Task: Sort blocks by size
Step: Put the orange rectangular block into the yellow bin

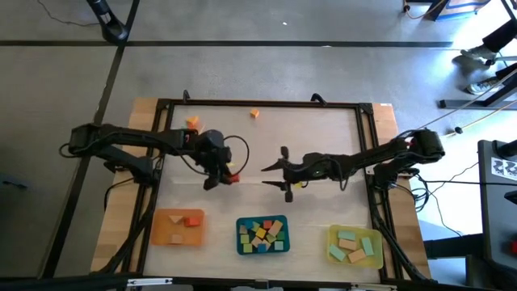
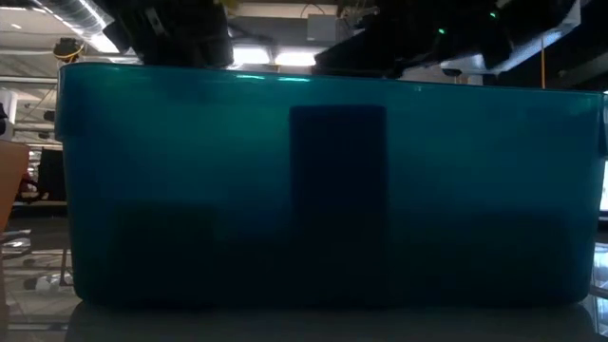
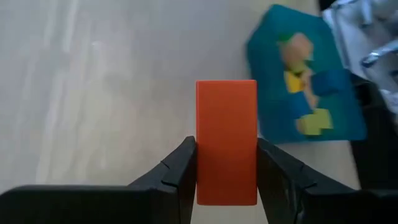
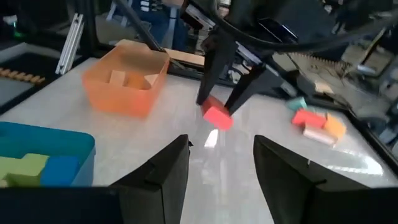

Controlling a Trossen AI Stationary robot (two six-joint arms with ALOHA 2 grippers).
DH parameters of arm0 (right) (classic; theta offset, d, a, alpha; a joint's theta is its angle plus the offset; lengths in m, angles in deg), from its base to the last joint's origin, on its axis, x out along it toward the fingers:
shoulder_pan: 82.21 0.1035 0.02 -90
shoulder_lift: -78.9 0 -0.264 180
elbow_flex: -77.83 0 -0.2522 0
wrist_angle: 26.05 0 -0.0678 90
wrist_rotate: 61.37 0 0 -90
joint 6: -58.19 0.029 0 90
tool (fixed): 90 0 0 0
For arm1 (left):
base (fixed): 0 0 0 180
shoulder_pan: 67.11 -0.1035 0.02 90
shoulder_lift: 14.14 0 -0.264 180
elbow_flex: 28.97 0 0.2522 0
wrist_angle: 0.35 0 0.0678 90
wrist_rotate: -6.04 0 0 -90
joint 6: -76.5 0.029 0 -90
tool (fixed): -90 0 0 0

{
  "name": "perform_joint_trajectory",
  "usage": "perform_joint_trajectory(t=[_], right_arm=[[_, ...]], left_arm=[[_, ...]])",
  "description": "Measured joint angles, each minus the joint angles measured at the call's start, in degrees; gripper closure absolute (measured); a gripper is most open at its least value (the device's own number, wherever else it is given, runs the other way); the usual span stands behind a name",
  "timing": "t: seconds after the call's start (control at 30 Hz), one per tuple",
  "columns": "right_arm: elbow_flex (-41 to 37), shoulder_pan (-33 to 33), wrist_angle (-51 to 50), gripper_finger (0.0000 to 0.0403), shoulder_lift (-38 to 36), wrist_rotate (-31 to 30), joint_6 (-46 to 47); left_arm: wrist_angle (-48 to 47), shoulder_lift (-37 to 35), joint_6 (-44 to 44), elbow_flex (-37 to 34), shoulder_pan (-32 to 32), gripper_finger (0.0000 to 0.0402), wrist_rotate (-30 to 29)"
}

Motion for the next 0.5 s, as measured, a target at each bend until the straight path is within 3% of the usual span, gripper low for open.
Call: perform_joint_trajectory(t=[0.2, 0.33, 0.5], right_arm=[[9.7, 2.7, -5.7, 0.0226, 6.8, -2.1, -7.9], [15.4, 4.3, -10.0, 0.0226, 10.4, -7.3, -13.6], [20.7, 4.9, -13.7, 0.0226, 13.4, -7.4, -17.3]], left_arm=[[5.1, 0.0, -1.7, 0.1, 3.3, 0.0278, 4.9], [5.9, 0.0, -2.5, 0.1, 4.4, 0.0279, 5.1], [6.6, 0.0, -2.0, 0.1, 4.9, 0.0278, 5.1]])
